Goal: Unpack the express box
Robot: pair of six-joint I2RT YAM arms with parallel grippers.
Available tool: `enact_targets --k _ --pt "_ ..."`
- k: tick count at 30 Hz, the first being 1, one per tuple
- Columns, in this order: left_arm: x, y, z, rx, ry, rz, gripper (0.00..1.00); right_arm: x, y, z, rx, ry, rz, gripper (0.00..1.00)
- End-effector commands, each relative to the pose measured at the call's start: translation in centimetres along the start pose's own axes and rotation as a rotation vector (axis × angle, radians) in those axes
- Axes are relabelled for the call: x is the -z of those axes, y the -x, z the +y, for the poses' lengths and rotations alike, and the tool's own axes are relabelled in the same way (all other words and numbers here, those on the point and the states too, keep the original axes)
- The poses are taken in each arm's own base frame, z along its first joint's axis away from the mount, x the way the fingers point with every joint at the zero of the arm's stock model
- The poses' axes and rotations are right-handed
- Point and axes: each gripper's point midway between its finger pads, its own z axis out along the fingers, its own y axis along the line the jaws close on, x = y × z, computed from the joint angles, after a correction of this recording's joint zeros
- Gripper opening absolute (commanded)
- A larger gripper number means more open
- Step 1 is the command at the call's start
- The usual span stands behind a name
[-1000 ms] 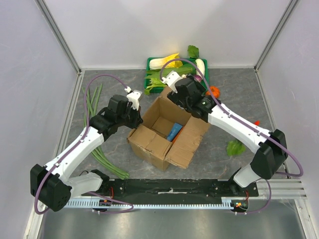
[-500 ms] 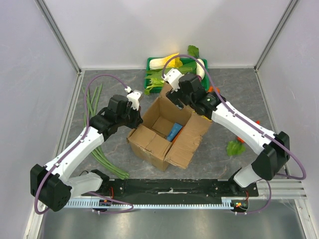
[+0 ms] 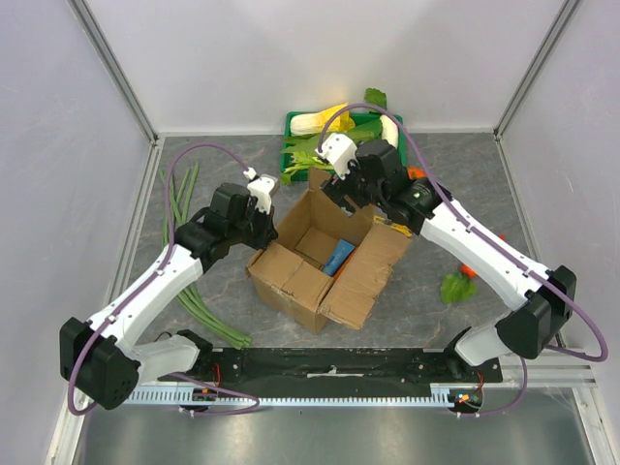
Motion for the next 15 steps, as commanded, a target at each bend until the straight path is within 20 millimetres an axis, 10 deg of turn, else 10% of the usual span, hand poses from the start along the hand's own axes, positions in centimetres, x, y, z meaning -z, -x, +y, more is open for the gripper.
enact_targets --k 1,9,15 --pt "0.3 1.1 -0.5 -0.027 -0.031 -0.008 0.03 3.1 4.6 -1.5 -0.033 -0.017 -0.142 0.89" --pt "0.1 2.0 -0.8 -0.012 -0.040 -0.012 0.04 6.8 8.0 3.0 -0.023 0.249 -0.308 0.95" --pt "-0.4 1.9 -0.7 -0.012 -0.035 -0.001 0.04 3.9 3.8 7.2 0.054 0.296 -0.170 0.88"
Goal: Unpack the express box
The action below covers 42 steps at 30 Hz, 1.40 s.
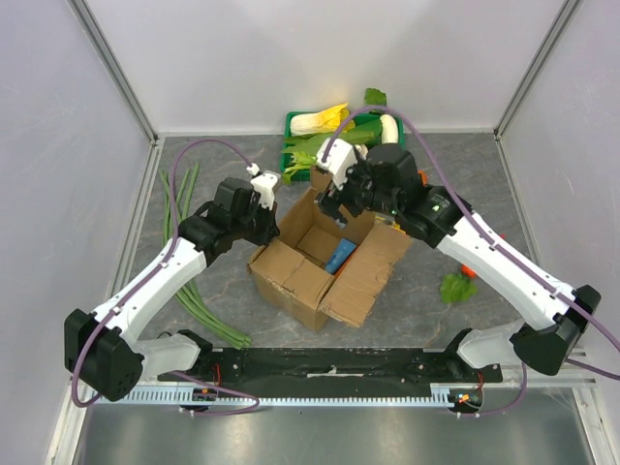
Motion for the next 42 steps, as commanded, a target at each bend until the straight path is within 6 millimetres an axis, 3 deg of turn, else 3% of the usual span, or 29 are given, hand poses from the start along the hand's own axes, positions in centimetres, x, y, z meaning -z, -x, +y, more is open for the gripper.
enact_targets --k 1,4,9,14,23,26,29,30,31,36,37,39,42 --pt "0.1 1.3 -0.7 -0.014 -0.037 -0.019 0.05 -2.4 -4.5 3.1 0.034 0.064 0.130 0.86" --pt "0.1 1.3 -0.6 -0.013 -0.036 -0.019 0.05 -3.2 -6.7 2.4 0.035 0.000 0.197 0.84" --pt "0.4 1.1 -1.1 -0.043 -0.068 -0.021 0.05 -3.1 -7.3 -2.2 0.063 -0.273 0.210 0.87" --pt "0.8 1.3 -1.7 -0.057 -0.105 -0.043 0.05 -3.9 -9.3 -2.8 0.087 -0.310 0.234 0.89" --pt "0.4 1.2 -1.5 -0.066 -0.095 -0.041 0.05 -6.1 -15.0 -3.0 0.035 -0.290 0.385 0.89" --pt "0.2 1.6 -1.5 -0.067 -0.094 -0.049 0.05 -6.4 -15.8 -2.4 0.016 -0.252 0.409 0.85" --pt "0.1 2.1 -1.4 -0.065 -0.086 -0.057 0.07 -6.4 -16.0 -2.0 -0.002 -0.229 0.417 0.67" --pt "0.1 2.4 -1.3 -0.065 -0.081 -0.063 0.08 -6.3 -15.8 -1.9 -0.011 -0.230 0.413 0.57" --pt "0.2 2.8 -1.2 -0.060 -0.074 -0.073 0.08 -6.1 -15.9 -1.9 -0.017 -0.230 0.418 0.54" --pt "0.7 5.2 0.4 -0.025 0.038 -0.141 0.25 -5.1 -15.9 -2.0 -0.076 -0.263 0.443 0.38" --pt "1.0 6.0 0.6 -0.010 0.058 -0.162 0.37 -4.9 -16.1 -1.9 -0.104 -0.272 0.449 0.36" --pt "1.5 7.1 1.5 0.008 0.113 -0.191 0.43 -4.3 -16.0 -2.2 -0.137 -0.313 0.450 0.29" --pt "2.5 8.6 3.0 0.051 0.220 -0.223 0.68 -3.2 -15.3 -3.3 -0.254 -0.433 0.414 0.22"
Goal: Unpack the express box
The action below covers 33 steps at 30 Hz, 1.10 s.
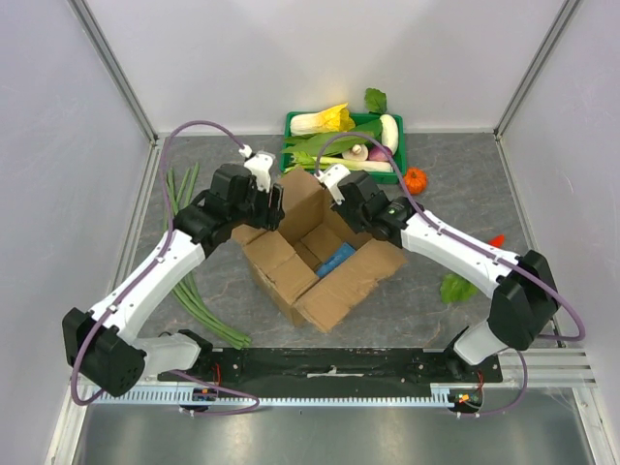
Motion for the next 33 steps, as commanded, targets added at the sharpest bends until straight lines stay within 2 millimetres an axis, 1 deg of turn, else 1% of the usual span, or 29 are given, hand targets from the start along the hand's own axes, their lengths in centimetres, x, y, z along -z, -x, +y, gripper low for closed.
enact_targets --k 1,2,3,4,5,6,7,8,9,10,11,12,14,16,17,18,19,20,21,22,23,26,29,33 --pt "1.9 6.0 1.9 0.079 0.141 -0.154 0.78 2.4 0.9 -1.8 -0.261 -0.126 -0.029 0.19" --pt "1.8 6.1 2.8 0.094 0.196 -0.142 0.81 3.0 0.9 -2.3 -0.309 -0.156 -0.042 0.14" --pt "2.5 6.5 3.1 0.110 0.221 -0.124 0.84 3.3 0.8 -2.7 -0.336 -0.201 -0.044 0.14" --pt "2.6 6.6 3.2 0.139 0.240 -0.117 0.86 3.6 0.8 -2.4 -0.365 -0.211 -0.052 0.14" --pt "2.8 6.7 3.9 0.160 0.284 -0.109 0.87 4.0 0.9 -2.5 -0.428 -0.241 -0.064 0.15" --pt "2.7 5.3 4.3 0.174 0.318 -0.037 0.88 4.4 0.6 -2.4 -0.451 -0.260 -0.056 0.15" --pt "3.1 6.1 4.3 0.224 0.334 -0.048 0.88 4.7 0.5 -2.4 -0.462 -0.294 -0.057 0.15" --pt "3.3 5.9 4.5 0.238 0.356 -0.032 0.88 4.9 0.5 -2.4 -0.525 -0.310 -0.064 0.15" --pt "3.3 5.9 4.5 0.248 0.361 -0.019 0.88 5.1 0.1 -2.1 -0.532 -0.320 -0.048 0.15" --pt "3.4 5.2 4.5 0.271 0.369 0.003 0.88 5.2 -0.1 -1.9 -0.530 -0.337 -0.043 0.15" --pt "3.4 5.0 4.5 0.281 0.372 0.005 0.88 5.3 0.0 -1.6 -0.551 -0.344 -0.038 0.16" --pt "3.2 4.3 4.5 0.288 0.373 0.020 0.88 5.3 -0.5 -1.3 -0.568 -0.348 -0.018 0.16" --pt "3.4 3.7 4.3 0.309 0.374 0.025 0.88 5.1 -0.7 -0.4 -0.582 -0.345 -0.003 0.18" --pt "3.6 2.6 4.0 0.317 0.387 0.048 0.88 5.0 -1.1 0.4 -0.613 -0.342 0.011 0.20" --pt "3.7 2.2 4.2 0.315 0.414 0.053 0.88 4.9 -1.4 0.7 -0.619 -0.337 0.020 0.25" --pt "3.7 1.7 4.1 0.308 0.425 0.064 0.88 4.9 -1.6 0.9 -0.631 -0.336 0.020 0.28" --pt "3.7 1.3 3.5 0.303 0.423 0.072 0.88 4.9 -1.7 1.0 -0.644 -0.334 0.022 0.30" --pt "3.8 0.8 3.5 0.297 0.444 0.086 0.88 4.9 -2.2 1.2 -0.648 -0.334 0.028 0.40" --pt "3.6 0.1 3.3 0.290 0.447 0.103 0.88 4.9 -2.2 1.2 -0.651 -0.335 0.026 0.46" --pt "3.4 -0.3 2.6 0.283 0.439 0.111 0.88 4.9 -2.3 1.1 -0.659 -0.335 0.022 0.50" --pt "3.2 -0.6 2.5 0.276 0.451 0.118 0.88 5.0 -2.5 1.1 -0.659 -0.336 0.022 0.58" --pt "2.6 -2.3 1.8 0.270 0.459 0.165 0.88 5.0 -2.7 1.2 -0.664 -0.330 0.015 0.70" --pt "2.3 -3.0 1.0 0.268 0.462 0.184 0.89 4.7 -3.0 1.8 -0.665 -0.305 0.019 0.75" --pt "1.7 -3.8 0.3 0.263 0.487 0.209 0.89 4.4 -3.5 2.1 -0.660 -0.294 0.023 0.77"
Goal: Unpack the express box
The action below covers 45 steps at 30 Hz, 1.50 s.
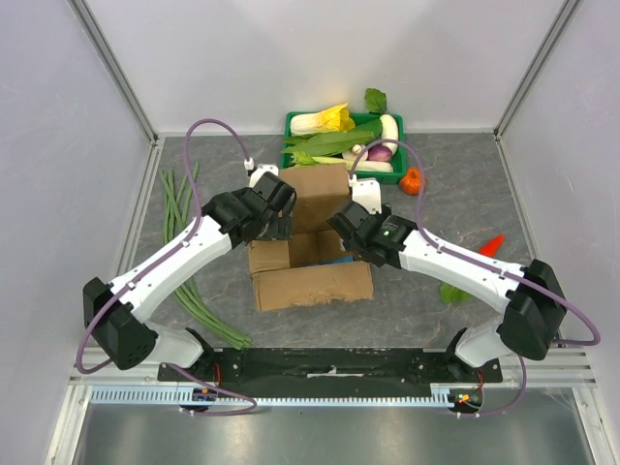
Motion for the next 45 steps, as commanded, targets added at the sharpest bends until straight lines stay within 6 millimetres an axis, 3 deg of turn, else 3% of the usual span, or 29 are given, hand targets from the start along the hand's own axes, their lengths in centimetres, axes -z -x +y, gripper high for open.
enact_targets --k 1,8,16,24,26,30,37,41,45 --pt "-0.3 -0.5 -0.4 0.042 0.064 0.000 0.89 0.5 0.5 0.4 -0.057 0.038 -0.032 0.78" --pt "1.2 1.1 -1.8 -0.032 0.143 -0.070 0.89 0.4 -0.1 0.3 -0.045 0.040 -0.028 0.80" --pt "2.1 1.6 -1.9 -0.099 0.296 -0.120 0.92 0.4 -0.5 -0.1 -0.038 0.043 -0.034 0.84" --pt "4.2 2.5 0.3 -0.016 0.334 -0.194 0.99 0.7 -0.1 -0.5 -0.039 0.049 -0.056 0.86" --pt "4.1 2.4 0.1 -0.034 0.300 -0.194 0.99 0.9 0.2 -0.5 -0.044 0.059 -0.067 0.86" --pt "3.2 2.5 -2.4 -0.029 0.173 -0.204 0.99 1.0 0.2 -0.6 -0.047 0.060 -0.074 0.87" --pt "1.6 2.1 -3.3 -0.058 0.189 -0.189 0.98 0.9 -0.3 -0.5 -0.064 0.104 -0.084 0.87" --pt "1.1 2.2 -3.6 -0.058 0.194 -0.198 0.99 0.7 -0.7 -0.4 -0.055 0.116 -0.075 0.87" --pt "1.1 2.4 -1.7 -0.026 0.315 -0.232 0.95 0.4 -0.9 -0.2 -0.055 0.120 -0.068 0.87"
